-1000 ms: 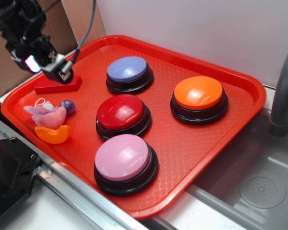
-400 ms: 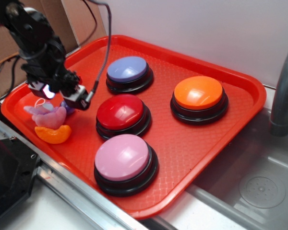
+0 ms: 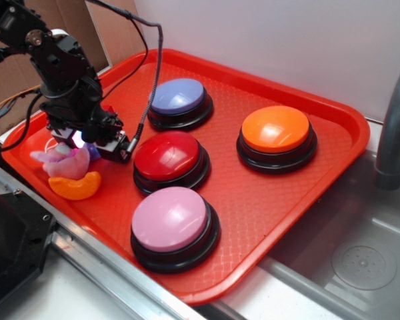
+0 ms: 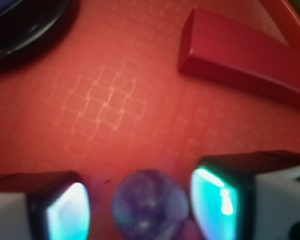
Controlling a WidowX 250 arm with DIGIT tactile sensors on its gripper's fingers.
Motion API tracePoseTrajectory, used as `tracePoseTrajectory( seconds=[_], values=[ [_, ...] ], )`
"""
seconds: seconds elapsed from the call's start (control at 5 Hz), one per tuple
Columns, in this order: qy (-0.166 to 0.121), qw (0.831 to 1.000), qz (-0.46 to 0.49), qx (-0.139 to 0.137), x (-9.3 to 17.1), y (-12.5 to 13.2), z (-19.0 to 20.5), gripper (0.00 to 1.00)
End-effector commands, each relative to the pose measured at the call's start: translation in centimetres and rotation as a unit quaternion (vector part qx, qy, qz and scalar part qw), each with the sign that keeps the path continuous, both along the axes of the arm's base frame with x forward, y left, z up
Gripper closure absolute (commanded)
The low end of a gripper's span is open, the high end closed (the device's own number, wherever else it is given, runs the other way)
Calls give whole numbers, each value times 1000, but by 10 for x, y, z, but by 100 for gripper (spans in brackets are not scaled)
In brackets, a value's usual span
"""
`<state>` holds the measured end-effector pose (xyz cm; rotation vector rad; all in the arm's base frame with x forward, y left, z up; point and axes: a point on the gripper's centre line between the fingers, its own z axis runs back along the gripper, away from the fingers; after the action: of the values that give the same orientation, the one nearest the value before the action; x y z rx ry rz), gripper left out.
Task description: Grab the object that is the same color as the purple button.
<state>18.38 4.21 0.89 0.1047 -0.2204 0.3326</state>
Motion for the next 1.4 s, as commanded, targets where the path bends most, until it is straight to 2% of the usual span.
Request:
tracePoseTrajectory(
  seconds=[0.0, 0.2, 0.4, 0.6, 1.0, 1.2],
  values=[
    [-6, 1000, 7, -13, 4, 11, 13, 100],
    [29, 999, 11, -24, 11, 15, 34, 100],
    [19, 998, -7, -52, 27, 6, 82, 100],
    [13, 995, -22, -93, 33, -2, 125, 100],
    [-37, 990, -44, -130, 20, -15, 186, 100],
    [-43, 990, -41, -128, 21, -18, 183, 100]
  ],
)
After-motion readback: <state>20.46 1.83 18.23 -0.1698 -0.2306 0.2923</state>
